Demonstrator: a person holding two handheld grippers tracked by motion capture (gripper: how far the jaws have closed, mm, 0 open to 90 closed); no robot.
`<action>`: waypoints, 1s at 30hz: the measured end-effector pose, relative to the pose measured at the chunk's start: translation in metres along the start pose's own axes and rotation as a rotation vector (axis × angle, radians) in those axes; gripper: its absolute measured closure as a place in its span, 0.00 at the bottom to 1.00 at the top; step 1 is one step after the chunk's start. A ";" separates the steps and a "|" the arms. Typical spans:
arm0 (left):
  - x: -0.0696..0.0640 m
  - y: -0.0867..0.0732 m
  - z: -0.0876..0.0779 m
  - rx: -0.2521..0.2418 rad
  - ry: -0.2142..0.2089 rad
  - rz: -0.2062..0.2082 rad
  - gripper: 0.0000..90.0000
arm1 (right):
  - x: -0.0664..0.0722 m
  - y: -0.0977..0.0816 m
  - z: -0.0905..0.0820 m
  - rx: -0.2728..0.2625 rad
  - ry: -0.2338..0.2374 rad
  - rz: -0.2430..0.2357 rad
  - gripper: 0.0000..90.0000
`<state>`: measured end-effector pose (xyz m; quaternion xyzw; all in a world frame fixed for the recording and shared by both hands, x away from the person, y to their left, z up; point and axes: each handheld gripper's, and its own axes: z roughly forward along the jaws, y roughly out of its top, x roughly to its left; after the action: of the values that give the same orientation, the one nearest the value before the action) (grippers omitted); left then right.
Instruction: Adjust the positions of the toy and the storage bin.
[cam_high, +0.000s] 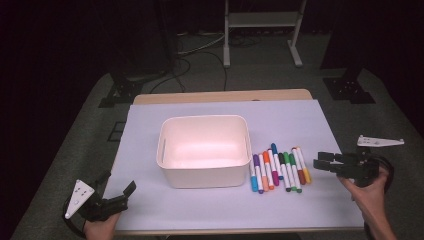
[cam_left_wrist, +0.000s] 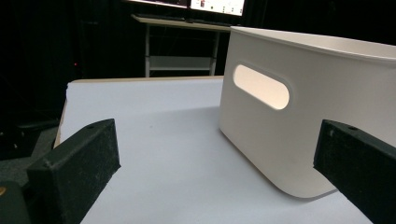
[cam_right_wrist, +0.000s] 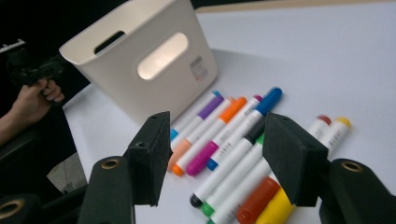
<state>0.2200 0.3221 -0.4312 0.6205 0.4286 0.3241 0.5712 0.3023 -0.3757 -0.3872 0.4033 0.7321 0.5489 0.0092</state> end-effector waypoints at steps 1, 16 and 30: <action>0.000 0.000 0.000 -0.001 0.001 0.002 0.00 | -0.009 -0.003 0.003 0.024 0.049 0.045 0.46; 0.002 0.001 -0.003 -0.012 0.012 0.012 0.00 | -0.045 0.000 0.063 0.285 -0.232 0.048 0.47; 0.002 0.002 -0.005 -0.022 0.013 0.017 0.00 | -0.043 0.002 0.082 0.309 -0.387 -0.027 0.51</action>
<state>0.2165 0.3259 -0.4283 0.6156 0.4233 0.3377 0.5726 0.3700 -0.3358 -0.4364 0.4877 0.7972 0.3429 0.0950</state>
